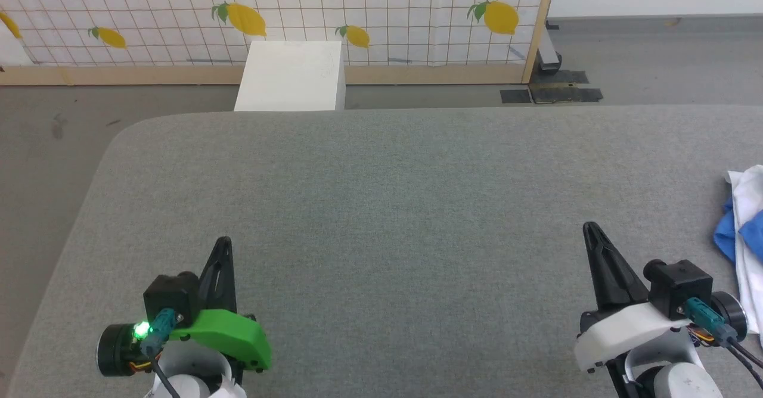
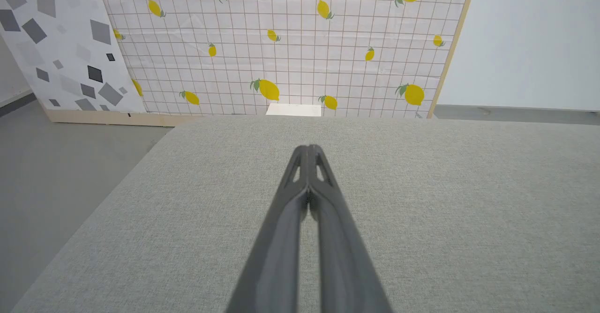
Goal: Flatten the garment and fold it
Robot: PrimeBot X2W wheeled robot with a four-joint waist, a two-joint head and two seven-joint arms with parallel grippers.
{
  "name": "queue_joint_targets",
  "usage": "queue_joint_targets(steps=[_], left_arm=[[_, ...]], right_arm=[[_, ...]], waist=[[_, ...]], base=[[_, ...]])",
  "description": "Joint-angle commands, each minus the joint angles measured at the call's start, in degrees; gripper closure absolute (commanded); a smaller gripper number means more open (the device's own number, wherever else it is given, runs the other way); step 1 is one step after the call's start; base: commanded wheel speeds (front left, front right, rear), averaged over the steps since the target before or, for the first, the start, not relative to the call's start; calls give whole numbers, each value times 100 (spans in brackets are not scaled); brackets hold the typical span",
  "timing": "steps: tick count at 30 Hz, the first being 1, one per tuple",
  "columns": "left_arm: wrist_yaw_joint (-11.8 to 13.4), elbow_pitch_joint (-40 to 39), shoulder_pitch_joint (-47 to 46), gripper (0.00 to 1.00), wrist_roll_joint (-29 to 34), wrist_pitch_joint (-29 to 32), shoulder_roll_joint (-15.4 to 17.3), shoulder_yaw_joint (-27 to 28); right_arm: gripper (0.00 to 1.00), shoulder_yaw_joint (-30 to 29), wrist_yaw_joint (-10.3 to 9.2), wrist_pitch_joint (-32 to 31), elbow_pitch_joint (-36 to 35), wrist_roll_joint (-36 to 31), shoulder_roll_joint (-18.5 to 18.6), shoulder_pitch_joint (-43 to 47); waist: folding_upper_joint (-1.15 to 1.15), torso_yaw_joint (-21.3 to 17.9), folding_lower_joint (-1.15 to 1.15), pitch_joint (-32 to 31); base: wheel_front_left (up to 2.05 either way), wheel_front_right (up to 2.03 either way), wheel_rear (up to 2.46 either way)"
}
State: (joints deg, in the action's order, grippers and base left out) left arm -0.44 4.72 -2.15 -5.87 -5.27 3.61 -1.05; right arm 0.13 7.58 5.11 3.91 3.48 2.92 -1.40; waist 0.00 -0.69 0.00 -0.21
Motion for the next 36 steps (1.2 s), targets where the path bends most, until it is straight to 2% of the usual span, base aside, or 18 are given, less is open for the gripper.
queue_joint_targets(steps=[1,36], left_arm=[[22,-53,96,100,64,35,-31,12],[41,-399,194,100,496,441,-66,89]], right_arm=[[100,-3,-6,-39,-60,-59,-3,65],[100,-11,-8,-429,-333,-297,-4,127]], waist=[[0,2,0,1],[0,57,0,18]], base=[[0,0,0],[0,0,0]])
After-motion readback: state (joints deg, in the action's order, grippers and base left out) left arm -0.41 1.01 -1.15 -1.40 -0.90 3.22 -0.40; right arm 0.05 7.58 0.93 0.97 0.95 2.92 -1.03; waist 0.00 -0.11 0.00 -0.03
